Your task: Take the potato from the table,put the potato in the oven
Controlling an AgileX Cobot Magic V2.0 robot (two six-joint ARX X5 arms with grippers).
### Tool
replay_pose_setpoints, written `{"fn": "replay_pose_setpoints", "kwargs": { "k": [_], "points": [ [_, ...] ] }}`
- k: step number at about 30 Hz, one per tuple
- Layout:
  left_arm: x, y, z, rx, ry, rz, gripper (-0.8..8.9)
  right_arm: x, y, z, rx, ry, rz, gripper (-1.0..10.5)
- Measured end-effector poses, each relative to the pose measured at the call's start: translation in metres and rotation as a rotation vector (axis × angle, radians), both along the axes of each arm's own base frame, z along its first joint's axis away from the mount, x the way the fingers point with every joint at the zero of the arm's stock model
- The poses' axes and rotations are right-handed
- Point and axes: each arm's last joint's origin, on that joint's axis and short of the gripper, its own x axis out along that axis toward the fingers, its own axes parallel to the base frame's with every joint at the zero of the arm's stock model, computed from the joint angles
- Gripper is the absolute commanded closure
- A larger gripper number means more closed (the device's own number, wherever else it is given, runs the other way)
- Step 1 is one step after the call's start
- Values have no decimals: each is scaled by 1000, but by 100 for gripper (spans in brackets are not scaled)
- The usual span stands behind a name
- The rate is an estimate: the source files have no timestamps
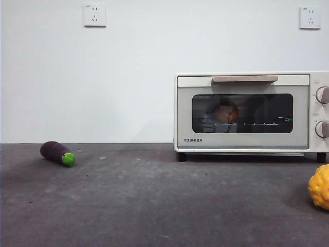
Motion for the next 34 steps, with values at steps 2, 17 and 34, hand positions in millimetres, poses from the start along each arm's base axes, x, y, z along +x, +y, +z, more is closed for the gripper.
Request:
{"fn": "replay_pose_setpoints", "kwargs": {
  "k": [2,17,34],
  "points": [
    [7,1,-19,-18,-30,25,817,0,0,0,0,0,0,945],
    [21,14,-195,-256,100,349,818,0,0,0,0,0,0,945],
    [16,18,-296,-261,161,418,817,0,0,0,0,0,0,945]
  ]
}}
